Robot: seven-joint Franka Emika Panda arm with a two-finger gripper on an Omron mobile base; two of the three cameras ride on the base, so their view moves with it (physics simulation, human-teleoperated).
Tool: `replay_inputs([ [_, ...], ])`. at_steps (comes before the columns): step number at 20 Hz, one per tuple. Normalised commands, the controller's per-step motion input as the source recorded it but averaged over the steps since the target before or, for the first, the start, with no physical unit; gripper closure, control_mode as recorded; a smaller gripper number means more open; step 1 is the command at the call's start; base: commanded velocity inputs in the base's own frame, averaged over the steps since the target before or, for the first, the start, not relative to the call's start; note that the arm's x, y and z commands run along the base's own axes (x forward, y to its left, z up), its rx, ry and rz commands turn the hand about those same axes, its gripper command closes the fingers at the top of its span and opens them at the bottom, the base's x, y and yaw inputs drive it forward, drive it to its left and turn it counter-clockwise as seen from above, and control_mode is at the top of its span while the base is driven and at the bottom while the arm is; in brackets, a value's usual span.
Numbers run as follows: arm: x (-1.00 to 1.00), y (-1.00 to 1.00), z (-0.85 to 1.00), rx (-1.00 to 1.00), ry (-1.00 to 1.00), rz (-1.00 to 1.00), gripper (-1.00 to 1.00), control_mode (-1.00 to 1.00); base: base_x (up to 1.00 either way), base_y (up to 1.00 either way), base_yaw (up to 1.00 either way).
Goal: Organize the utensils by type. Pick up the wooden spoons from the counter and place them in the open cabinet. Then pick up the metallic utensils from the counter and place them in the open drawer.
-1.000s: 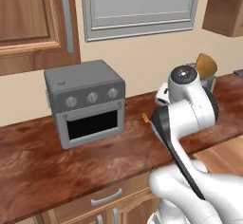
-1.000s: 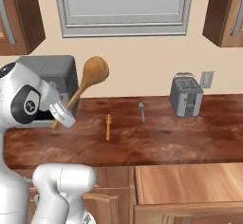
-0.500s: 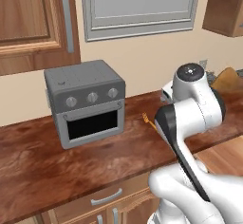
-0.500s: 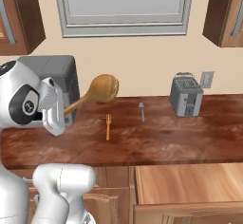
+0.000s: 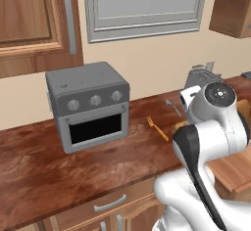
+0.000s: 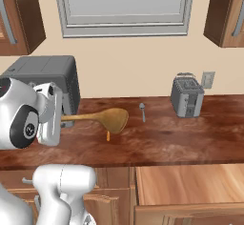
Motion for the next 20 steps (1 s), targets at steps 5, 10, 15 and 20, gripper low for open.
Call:
replay_inputs([
  [5, -0.12, 0.0, -0.08, 0.12, -0.28, -0.08, 1.0, -1.0, 0.0, 0.0, 0.0],
  [10, -0.08, 0.0, -0.04, 0.07, -0.18, -0.04, 1.0, 1.0, -0.06, 0.0, -0.02],
  [15, 0.0, 0.0, 0.0, 0.0, 0.0, 0.0, 1.0, 1.0, -0.27, -0.06, -0.04],
  [20, 0.0, 0.0, 0.0, 0.0, 0.0, 0.0, 1.0, 1.0, -0.52, -0.14, -0.06],
])
